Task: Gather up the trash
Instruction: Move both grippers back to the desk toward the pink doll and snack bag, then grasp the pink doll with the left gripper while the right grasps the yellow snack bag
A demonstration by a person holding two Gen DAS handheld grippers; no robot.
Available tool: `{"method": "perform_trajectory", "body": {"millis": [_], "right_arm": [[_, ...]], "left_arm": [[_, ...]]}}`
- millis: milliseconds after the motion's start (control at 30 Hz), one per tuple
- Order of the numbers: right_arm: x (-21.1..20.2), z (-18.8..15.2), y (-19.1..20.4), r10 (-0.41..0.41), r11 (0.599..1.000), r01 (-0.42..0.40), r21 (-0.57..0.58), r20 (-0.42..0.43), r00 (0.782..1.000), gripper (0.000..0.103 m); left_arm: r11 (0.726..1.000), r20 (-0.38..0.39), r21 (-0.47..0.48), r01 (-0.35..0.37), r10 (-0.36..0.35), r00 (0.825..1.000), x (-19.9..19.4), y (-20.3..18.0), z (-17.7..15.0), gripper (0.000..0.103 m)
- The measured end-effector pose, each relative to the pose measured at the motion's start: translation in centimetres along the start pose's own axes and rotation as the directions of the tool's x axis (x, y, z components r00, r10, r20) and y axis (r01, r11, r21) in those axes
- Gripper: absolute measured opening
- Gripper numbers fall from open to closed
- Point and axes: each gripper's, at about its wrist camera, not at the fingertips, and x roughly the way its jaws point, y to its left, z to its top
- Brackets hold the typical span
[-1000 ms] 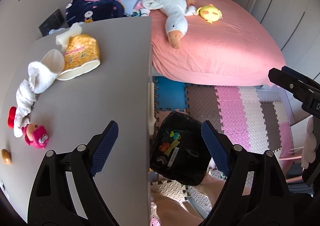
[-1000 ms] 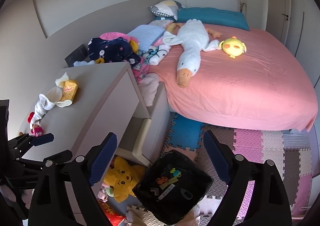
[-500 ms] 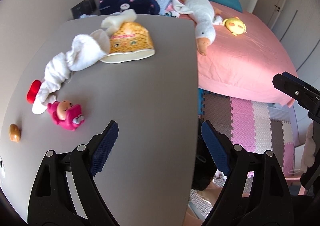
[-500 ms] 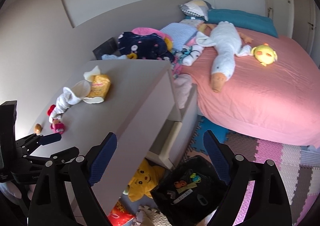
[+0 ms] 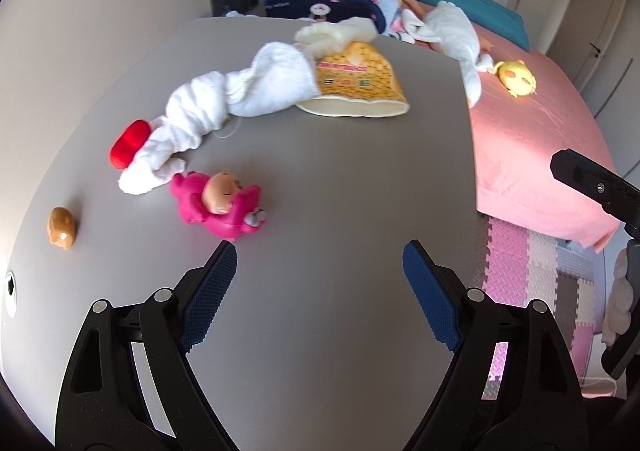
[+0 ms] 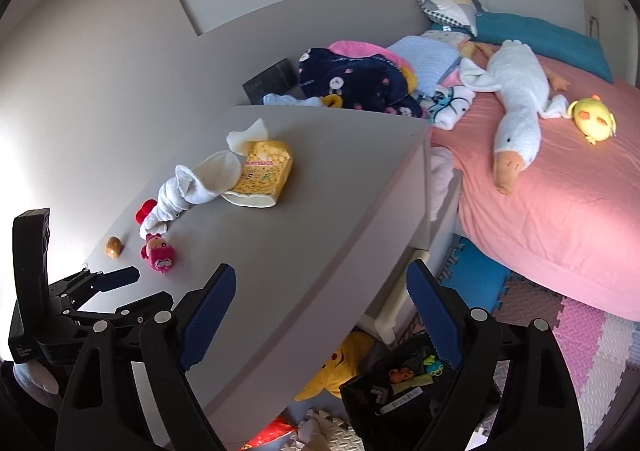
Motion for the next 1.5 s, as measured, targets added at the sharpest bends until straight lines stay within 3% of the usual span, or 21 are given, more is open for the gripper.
{"method": "perform_trajectory", "body": {"millis": [100,300,467,867,1033,1200,1367,1433,1500], "right_arm": [[1.2,0.7,0.2,0.026,1.000,-0.026,0.007,-0.025,0.999,0.077],[3.7,2.1,0.6,0.072,0.997,-0.070,0.031,-0.069,0.995,0.071],[6.0,3.0,0.6,0.122,0.990,-0.113,0.079,-0.113,0.986,0.069],[10.4,4.9,1.8,0.149,0.987,-0.139,0.077,-0.160,0.976,0.069],[12.4,5.6,2.2,0.169,0.983,-0.154,0.096,-0.185,0.968,0.056],[13.7,6.2,2.6,0.192,0.979,-0.172,0.113,-0.191,0.963,0.055],[14.7,6.7,3.0,0.220,0.971,-0.193,0.142,-0.207,0.953,0.047],[15.2,6.7,2.9,0.242,0.963,-0.208,0.169,-0.218,0.945,0.035],[15.4,6.7,2.9,0.256,0.958,-0.218,0.184,-0.220,0.941,0.032]], "left_arm": [[0.999,0.008,-0.026,-0.019,0.019,1.000,0.1,1.2,0.0,0.082],[0.995,0.013,-0.081,-0.049,0.050,0.999,0.7,3.6,0.2,0.082],[0.993,0.016,-0.098,-0.060,0.061,0.998,1.5,4.9,0.4,0.082],[0.991,0.017,-0.128,-0.040,0.043,0.999,2.8,7.0,1.1,0.082],[0.991,0.017,-0.132,-0.028,0.031,0.999,3.4,7.5,1.4,0.082],[0.993,0.027,-0.120,-0.022,0.026,0.999,3.2,7.5,1.3,0.082],[0.994,0.039,-0.113,0.009,-0.005,0.999,3.5,7.5,1.2,0.082],[0.993,0.041,-0.113,0.013,-0.009,0.999,3.7,7.5,1.1,0.078],[0.994,0.047,-0.107,0.014,-0.009,0.999,3.6,7.5,1.1,0.069]]}}
